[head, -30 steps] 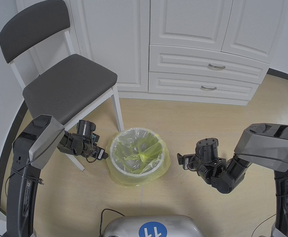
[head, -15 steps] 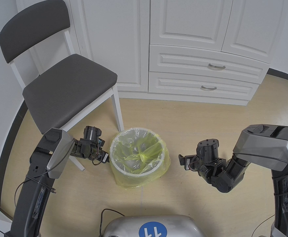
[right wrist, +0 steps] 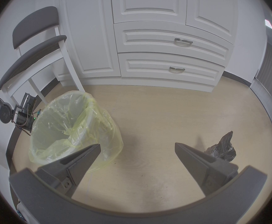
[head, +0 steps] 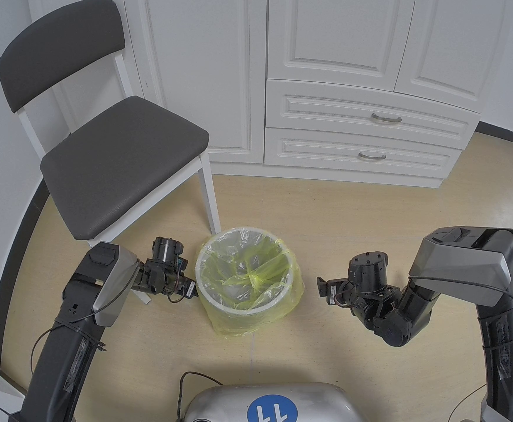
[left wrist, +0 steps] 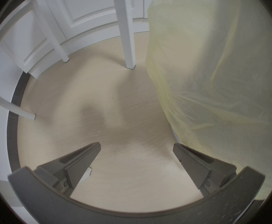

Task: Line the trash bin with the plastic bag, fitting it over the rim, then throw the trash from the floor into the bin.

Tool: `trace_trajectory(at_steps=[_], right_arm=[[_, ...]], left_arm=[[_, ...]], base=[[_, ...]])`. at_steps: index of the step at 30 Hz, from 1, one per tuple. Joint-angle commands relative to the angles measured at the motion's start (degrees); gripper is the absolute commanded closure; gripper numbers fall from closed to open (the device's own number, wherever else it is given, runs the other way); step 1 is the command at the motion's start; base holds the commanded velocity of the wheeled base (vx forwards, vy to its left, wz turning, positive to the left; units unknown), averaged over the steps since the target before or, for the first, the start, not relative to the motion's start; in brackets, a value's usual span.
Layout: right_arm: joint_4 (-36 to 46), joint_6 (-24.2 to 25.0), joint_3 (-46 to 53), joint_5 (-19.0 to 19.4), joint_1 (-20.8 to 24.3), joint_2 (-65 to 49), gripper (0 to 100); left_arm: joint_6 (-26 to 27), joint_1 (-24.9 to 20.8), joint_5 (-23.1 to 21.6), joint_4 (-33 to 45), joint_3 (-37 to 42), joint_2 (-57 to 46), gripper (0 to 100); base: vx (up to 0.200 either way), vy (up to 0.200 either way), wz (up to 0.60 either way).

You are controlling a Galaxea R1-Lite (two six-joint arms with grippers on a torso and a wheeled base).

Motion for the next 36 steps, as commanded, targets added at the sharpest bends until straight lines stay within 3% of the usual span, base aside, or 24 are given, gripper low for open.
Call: trace_trajectory(at_steps=[1, 4, 11, 15, 17, 20, 25, 32, 36], right_arm=[[-0.5, -0.4, 0.5, 0.0, 0.0, 0.4, 0], [-0.5, -0.8, 1.2, 0.0, 0.0, -0.1, 0], [-3.4, -6.6, 7.4, 0.0, 0.4, -4.6, 0], [-4.6, -7.9, 9.9, 0.0, 0.6, -7.5, 0], [-5.9, -8.2, 12.2, 0.0, 0.8, -10.5, 0], [-7.5, -8.5, 14.2, 0.0, 1.3, -12.7, 0], [-10.1, -14.0, 20.5, 0.2, 1.5, -21.3, 0], [-10.1, -15.3, 26.6, -1.4, 1.9, -31.9, 0], [-11.2, -20.2, 32.3, -0.5, 1.9, -39.3, 0]], left_arm=[[-1.3, -0.2, -0.2, 0.5, 0.1, -0.6, 0], [-1.3, 0.1, -0.3, 0.8, 2.7, -2.9, 0], [-1.7, 1.5, 0.2, -1.0, 19.9, -14.0, 0], [-1.3, 2.1, 0.7, -9.0, 28.4, -18.7, 0], [-0.2, 2.3, 0.6, -14.0, 36.8, -24.1, 0], [0.5, 2.2, 0.5, -16.2, 40.9, -26.7, 0], [0.6, 1.6, 0.4, -23.9, 56.6, -38.3, 0], [0.1, 0.0, -1.9, -28.6, 73.8, -54.8, 0], [-0.4, -1.7, -2.5, -34.0, 84.8, -63.3, 0]], base=[[0.000, 0.000, 0.00], [0.000, 0.000, 0.00], [0.000, 0.000, 0.00], [0.000, 0.000, 0.00], [0.000, 0.000, 0.00], [0.000, 0.000, 0.00], [0.000, 0.000, 0.00], [0.000, 0.000, 0.00], [0.000, 0.000, 0.00]])
